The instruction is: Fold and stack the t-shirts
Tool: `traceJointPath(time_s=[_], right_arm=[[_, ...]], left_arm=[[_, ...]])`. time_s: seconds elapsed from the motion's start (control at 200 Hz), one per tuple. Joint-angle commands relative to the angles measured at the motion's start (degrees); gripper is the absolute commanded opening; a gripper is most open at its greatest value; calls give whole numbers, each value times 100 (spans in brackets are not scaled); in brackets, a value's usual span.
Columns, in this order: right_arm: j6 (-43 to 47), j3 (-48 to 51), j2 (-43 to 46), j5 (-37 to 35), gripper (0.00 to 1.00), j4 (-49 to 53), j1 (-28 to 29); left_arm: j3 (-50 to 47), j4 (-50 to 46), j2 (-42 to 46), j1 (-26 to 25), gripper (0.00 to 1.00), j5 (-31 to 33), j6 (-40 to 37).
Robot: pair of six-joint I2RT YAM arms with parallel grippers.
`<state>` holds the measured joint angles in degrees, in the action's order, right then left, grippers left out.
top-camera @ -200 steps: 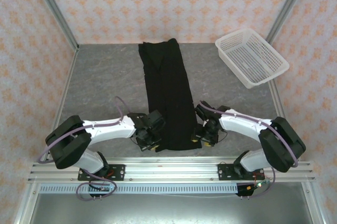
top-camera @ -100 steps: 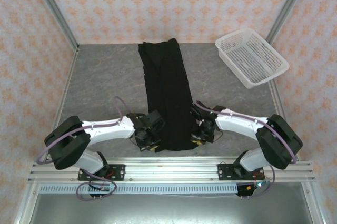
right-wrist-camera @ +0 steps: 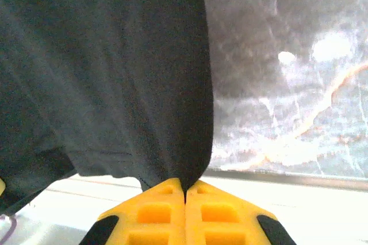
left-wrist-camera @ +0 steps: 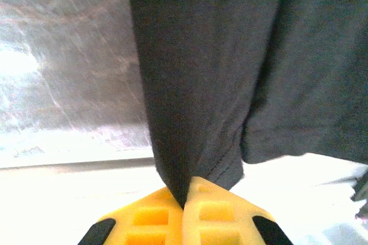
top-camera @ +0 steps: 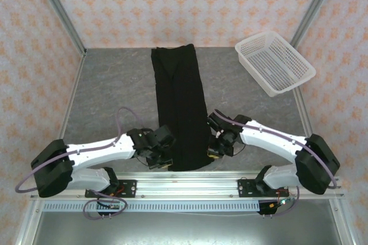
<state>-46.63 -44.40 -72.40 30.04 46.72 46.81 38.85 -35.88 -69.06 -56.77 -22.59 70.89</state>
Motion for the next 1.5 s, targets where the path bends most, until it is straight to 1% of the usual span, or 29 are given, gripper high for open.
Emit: traceJointPath(time_s=[0.0, 0.145, 0.22, 0.315, 0.345, 0.445, 0.57, 0.751, 0.931, 1.056, 1.201, 1.496], right_arm=[[-106, -227, 430, -74, 0, 662, 30], [-242, -498, 619, -349, 0, 875, 26], [-293, -727, 590, -548, 0, 873, -35], [-253, -1079, 488, -764, 0, 900, -206], [-226, -1180, 319, -807, 0, 886, -281], [-101, -1536, 6, -851, 0, 776, -538], [119, -2084, -507, -906, 0, 682, -795], [396, -3021, -1303, -1009, 0, 594, -1138], [622, -4010, -2250, -983, 0, 470, -1457], [815, -4736, -2922, -993, 0, 512, -1609], [942, -5324, -3545, -992, 0, 522, -1816], [1084, -6193, -4565, -861, 0, 621, -2039]], left_arm=[[74, -383, 448, -175, 0, 458, 245], [167, -777, 1275, -159, 0, 1284, 678], [115, -717, 1548, -70, 0, 1503, 849], [124, -623, 1692, 193, 0, 1645, 915], [174, -637, 1697, 291, 0, 1703, 896], [368, -491, 1621, 751, 0, 1755, 735], [765, -404, 1196, 1378, 0, 1536, 316], [1482, -413, 437, 2249, 0, 1395, -350], [2199, -425, -436, 2924, 0, 1176, -877], [2614, -368, -941, 3280, 0, 1091, -1142], [3007, -259, -1557, 3620, 0, 936, -1390], [3660, -41, -2716, 3987, 0, 694, -1674]])
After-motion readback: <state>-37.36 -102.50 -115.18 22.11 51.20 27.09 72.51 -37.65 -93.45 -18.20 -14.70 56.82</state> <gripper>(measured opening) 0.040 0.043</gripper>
